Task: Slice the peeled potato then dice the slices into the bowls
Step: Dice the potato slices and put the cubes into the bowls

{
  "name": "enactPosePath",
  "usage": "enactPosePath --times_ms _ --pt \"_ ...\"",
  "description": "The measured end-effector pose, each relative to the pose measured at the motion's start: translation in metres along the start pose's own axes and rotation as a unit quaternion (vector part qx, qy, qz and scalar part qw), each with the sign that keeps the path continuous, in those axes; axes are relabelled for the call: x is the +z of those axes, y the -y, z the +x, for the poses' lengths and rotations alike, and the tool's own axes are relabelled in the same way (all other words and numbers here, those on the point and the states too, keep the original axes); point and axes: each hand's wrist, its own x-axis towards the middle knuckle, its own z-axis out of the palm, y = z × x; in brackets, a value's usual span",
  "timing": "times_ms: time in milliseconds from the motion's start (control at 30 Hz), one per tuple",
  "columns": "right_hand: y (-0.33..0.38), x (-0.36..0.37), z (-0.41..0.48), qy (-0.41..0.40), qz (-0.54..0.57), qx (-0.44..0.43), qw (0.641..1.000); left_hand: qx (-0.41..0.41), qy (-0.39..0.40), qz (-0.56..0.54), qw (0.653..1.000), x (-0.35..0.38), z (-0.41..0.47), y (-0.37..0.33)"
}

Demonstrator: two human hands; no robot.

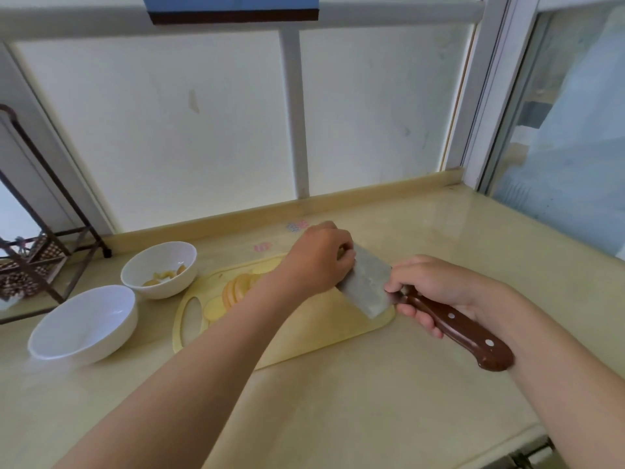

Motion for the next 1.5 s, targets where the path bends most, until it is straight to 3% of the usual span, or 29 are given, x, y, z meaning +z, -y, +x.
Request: enactPosePath --times_ms 200,433,600,767,967,1133,1300,1400,1500 --pt "0.048 0.022 0.013 0.022 -0.026 -0.034 0.999 -0.043 -0.033 0.027 0.998 -0.048 -0.009 0.026" --pt "0.113 0.098 0.047 0.075 -0.065 -0.067 0.993 -0.132 -0.071 0.066 0.986 -0.115 -0.056 0.095" --pt "0.134 0.133 0.058 0.089 -0.091 -0.057 0.990 -0.210 -0.095 0.032 0.973 -0.129 -0.082 0.144" --pt "0.137 0.126 0.055 0.071 -0.112 -0.037 0.991 -0.287 -0.132 -0.006 0.949 -0.120 -0.084 0.167" --pt "0.130 0.101 0.050 0.045 -0.125 -0.029 0.991 -0.363 -0.073 0.009 0.929 -0.123 -0.087 0.184" --pt "0.117 0.079 0.035 0.030 -0.117 -0.037 0.992 -0.320 -0.087 0.013 0.943 -0.128 -0.084 0.164" --pt "0.075 0.051 0.019 -0.047 -0.105 -0.030 0.993 -0.205 -0.098 0.007 0.974 -0.108 -0.073 0.097" --pt "0.042 0.040 0.014 -0.089 -0.073 -0.018 0.993 -0.127 -0.056 -0.001 0.990 -0.081 -0.069 0.054" --pt "0.013 0.038 0.016 -0.115 -0.042 -0.007 0.993 -0.098 0.047 0.043 0.993 -0.045 -0.065 0.031"
